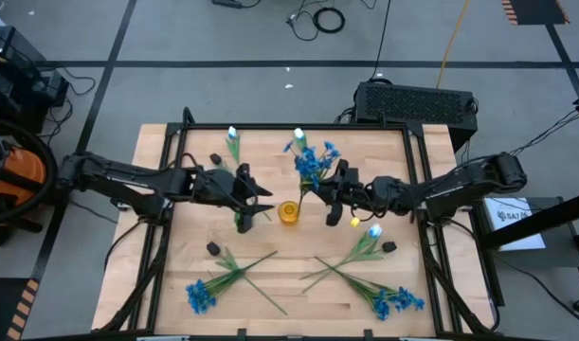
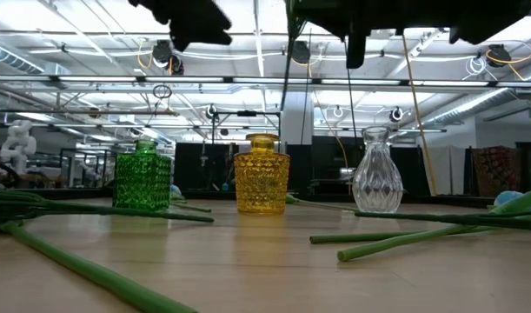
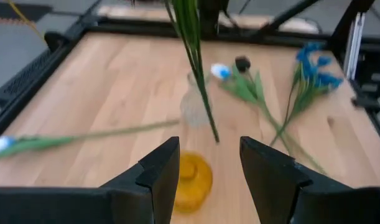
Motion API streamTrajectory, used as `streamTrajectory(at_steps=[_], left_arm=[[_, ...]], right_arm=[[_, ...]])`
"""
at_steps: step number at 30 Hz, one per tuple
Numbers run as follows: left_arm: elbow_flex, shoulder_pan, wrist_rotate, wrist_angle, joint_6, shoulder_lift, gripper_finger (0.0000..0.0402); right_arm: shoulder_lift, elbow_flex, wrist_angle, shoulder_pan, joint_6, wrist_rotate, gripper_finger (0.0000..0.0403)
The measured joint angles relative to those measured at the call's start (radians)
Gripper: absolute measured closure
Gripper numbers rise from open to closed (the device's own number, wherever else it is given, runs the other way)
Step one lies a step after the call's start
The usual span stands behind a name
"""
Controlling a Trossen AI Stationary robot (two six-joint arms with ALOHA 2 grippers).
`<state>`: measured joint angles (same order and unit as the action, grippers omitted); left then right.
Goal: Sort flowers into vase by color
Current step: Put the top right blue flowers into the yellow vase
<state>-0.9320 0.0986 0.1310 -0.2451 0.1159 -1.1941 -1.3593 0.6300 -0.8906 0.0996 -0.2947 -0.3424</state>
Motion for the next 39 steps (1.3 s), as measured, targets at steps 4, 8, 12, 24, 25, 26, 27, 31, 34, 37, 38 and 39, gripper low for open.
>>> streamTrajectory(at_steps=[4,8,12,24,25,26,27,31,34,37,38,39], left_arm=[[0.0,0.0,0.001,-0.019,0.0,0.035,0.0226],[-0.001,0.0,0.003,-0.031,0.001,0.039,0.0226],[-0.001,0.0,0.003,-0.046,0.005,0.036,0.0226],[0.0,0.013,0.009,-0.083,0.035,0.034,0.0226],[0.0,0.015,0.009,-0.083,0.035,0.034,0.0226],[0.0,0.017,0.009,-0.081,0.035,0.034,0.0226],[0.0,0.018,0.008,-0.078,0.035,0.034,0.0226],[0.0,0.018,0.024,-0.078,0.032,0.034,0.0226],[0.0,0.018,0.035,-0.078,0.032,0.034,0.0226],[0.0,0.018,0.039,-0.078,0.023,0.034,0.0226],[0.0,0.017,0.045,-0.077,0.012,0.034,0.0226],[0.0,0.017,0.055,-0.076,0.004,0.034,0.0226]], right_arm=[[-0.051,0.0,-0.054,-0.028,-0.009,0.0,0.0394],[-0.091,0.0,-0.16,-0.065,-0.048,0.008,0.0394],[-0.119,0.003,-0.18,-0.097,-0.079,0.013,0.0394],[-0.144,0.098,0.045,-0.115,-0.049,0.108,0.0394],[-0.144,0.098,0.048,-0.114,-0.044,0.105,0.0394],[-0.144,0.098,0.05,-0.114,-0.038,0.105,0.0394],[-0.144,0.098,0.053,-0.115,-0.037,0.105,0.0394],[-0.144,0.098,0.069,-0.124,-0.033,0.105,0.0394],[-0.145,0.098,0.084,-0.133,-0.033,0.103,0.0393],[-0.168,0.099,0.091,-0.136,-0.033,0.103,0.0386],[-0.178,0.099,0.089,-0.136,-0.034,0.103,0.0383],[-0.183,0.099,0.085,-0.137,-0.035,0.103,0.038]])
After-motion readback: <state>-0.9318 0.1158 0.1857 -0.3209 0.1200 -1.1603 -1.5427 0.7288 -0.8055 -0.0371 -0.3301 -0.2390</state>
